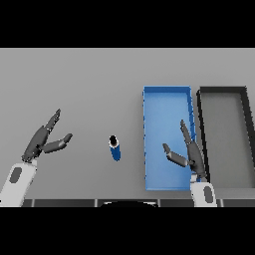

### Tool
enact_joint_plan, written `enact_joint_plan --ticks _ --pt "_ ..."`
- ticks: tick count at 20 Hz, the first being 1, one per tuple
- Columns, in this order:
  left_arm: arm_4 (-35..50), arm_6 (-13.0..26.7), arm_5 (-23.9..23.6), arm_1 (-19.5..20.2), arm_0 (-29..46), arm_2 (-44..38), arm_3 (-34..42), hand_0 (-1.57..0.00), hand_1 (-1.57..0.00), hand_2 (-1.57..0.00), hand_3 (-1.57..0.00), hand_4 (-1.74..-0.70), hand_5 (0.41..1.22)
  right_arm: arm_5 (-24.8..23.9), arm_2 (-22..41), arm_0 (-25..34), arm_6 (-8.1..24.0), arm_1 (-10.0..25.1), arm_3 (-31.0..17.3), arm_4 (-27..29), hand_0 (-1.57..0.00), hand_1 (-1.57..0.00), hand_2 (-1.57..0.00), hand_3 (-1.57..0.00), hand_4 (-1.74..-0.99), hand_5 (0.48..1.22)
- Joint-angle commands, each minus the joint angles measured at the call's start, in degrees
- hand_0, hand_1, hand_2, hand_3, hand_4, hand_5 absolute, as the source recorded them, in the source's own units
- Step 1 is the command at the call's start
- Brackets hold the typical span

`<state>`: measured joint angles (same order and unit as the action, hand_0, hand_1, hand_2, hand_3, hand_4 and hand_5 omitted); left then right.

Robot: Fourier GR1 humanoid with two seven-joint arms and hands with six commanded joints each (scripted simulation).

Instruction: Pick up the blue pipe and place it into the blue bin.

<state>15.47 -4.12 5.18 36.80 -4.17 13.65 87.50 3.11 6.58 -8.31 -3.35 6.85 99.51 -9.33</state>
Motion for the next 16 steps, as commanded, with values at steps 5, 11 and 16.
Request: enact_joint_plan --ticks 5,11,16 --pt "0.87 -3.50 5.79 1.58 3.48 3.17 5.41 0.00 0.00 0.00 0.00 -1.10 0.567 -0.01 0.31 0.76 -0.18 0.17 -1.10 -0.77 0.00 0.00 0.00 0.00 -1.193 0.605" --pt "-2.42 -1.32 8.41 -1.10 4.22 10.24 10.03 0.00 0.00 0.00 0.00 -1.17 0.490 0.12 0.93 0.26 -0.35 0.12 0.26 -1.18 0.00 0.00 0.00 0.00 -1.211 0.613" --pt "-8.15 -0.22 6.23 -6.13 3.17 14.71 8.78 0.00 0.00 0.00 0.00 -1.19 0.464 -0.11 1.57 -0.50 0.55 -0.77 1.58 -1.26 0.00 0.00 0.00 0.00 -1.223 0.620"
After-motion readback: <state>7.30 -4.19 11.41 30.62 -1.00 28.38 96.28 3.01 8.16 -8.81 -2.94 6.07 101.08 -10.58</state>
